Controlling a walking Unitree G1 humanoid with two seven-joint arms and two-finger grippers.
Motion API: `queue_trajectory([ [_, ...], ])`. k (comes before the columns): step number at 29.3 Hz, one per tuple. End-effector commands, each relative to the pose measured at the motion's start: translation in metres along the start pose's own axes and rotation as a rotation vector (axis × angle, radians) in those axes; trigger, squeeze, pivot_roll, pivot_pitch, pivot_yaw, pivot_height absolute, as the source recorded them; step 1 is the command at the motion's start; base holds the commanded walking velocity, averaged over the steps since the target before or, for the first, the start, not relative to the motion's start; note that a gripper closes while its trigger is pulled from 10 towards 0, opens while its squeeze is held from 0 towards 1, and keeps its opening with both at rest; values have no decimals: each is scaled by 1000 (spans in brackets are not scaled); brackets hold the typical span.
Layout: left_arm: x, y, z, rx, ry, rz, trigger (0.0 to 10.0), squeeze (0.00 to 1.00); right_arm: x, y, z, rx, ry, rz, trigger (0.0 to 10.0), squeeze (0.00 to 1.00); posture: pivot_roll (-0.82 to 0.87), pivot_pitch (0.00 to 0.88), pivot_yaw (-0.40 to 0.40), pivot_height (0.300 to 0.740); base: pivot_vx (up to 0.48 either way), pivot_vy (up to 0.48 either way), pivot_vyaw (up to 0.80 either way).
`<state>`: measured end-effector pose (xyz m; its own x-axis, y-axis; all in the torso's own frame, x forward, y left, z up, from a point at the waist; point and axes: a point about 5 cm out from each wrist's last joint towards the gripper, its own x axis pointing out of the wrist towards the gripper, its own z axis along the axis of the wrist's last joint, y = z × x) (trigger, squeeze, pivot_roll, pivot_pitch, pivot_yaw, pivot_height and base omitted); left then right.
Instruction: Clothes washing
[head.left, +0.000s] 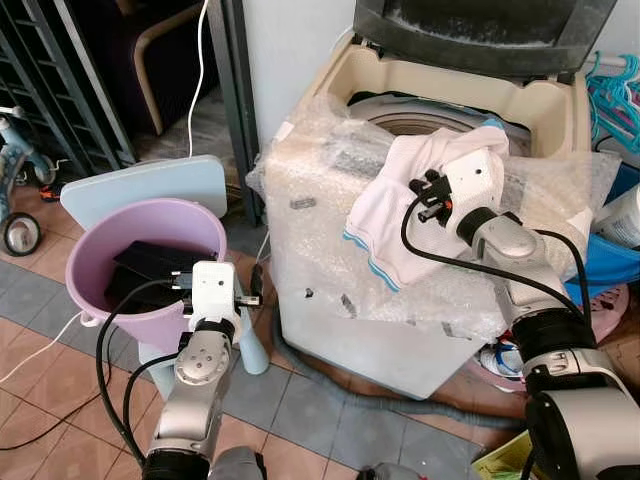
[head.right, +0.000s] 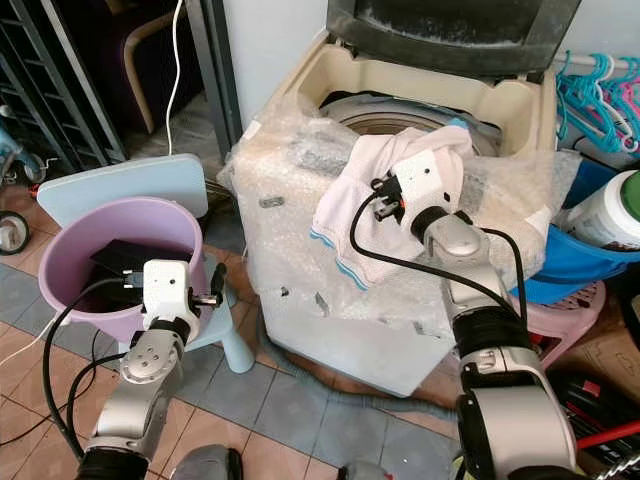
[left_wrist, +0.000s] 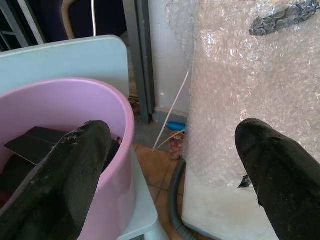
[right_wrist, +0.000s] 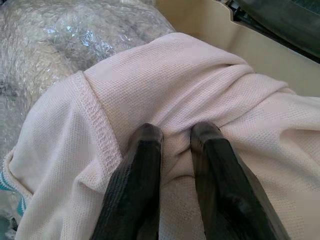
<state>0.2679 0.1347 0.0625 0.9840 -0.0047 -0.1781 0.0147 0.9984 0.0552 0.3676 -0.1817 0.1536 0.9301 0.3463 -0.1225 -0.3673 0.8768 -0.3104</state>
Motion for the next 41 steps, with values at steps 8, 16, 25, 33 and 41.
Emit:
queue_trajectory([
  [8, -2, -2, -1, 1, 4, 0, 10000, 0, 2, 26, -29, -19, 150, 76, 0, 0, 24, 18, -8, 740, 0, 0, 0],
  [16, -2, -2, -3, 2, 10, 5, 10000, 0, 2, 20, -31, -31, 167, 55, 0, 0, 23, 17, -15, 740, 0, 0, 0],
  [25, -1, -4, -2, 0, 10, 2, 10000, 0, 6, -11, -18, -54, 129, -183, 0, 0, 23, 14, -14, 740, 0, 0, 0],
  [33, 1, -3, -1, 3, 5, 4, 10000, 0, 13, -79, 73, -155, -88, -421, 0, 0, 22, 8, -16, 740, 0, 0, 0],
  [41, 2, -4, -1, 3, 3, 8, 10000, 0, 1, -119, 149, -276, -219, -586, 6118, 0, 23, 7, -20, 740, 0, 0, 0],
])
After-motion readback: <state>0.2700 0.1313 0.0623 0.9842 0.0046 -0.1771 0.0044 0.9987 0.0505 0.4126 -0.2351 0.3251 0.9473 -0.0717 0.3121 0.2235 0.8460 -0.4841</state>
